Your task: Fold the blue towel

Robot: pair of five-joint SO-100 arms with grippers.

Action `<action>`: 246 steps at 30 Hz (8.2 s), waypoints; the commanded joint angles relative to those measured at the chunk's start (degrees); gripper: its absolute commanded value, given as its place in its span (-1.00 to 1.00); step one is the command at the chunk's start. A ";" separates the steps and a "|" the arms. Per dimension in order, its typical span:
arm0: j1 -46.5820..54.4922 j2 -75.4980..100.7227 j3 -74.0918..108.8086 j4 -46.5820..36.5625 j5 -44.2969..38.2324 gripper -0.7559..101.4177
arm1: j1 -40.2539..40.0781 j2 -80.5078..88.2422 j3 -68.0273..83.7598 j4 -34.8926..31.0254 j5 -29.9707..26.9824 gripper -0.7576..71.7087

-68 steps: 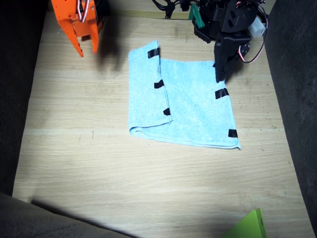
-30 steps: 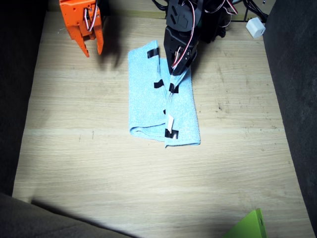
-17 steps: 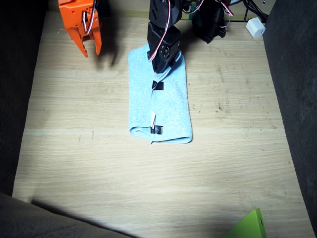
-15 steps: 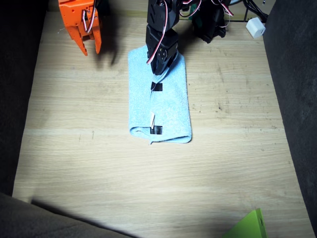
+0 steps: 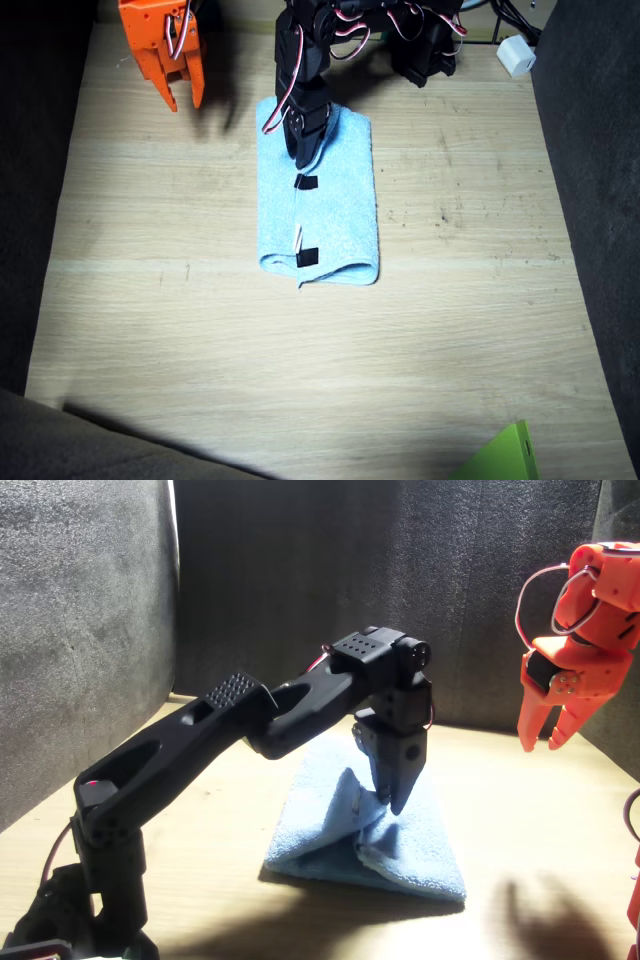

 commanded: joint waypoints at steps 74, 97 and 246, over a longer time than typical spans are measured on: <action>1.32 71.37 95.27 -25.66 -19.86 -0.99 | -12.04 -6.86 5.63 -18.54 3.69 -0.98; -5.71 40.08 39.20 -8.17 -15.29 -1.00 | -12.83 -8.96 6.77 -19.25 3.78 -0.98; 3.78 20.04 48.08 -16.44 -22.32 -0.87 | -15.73 1.58 13.01 -17.58 1.32 -0.65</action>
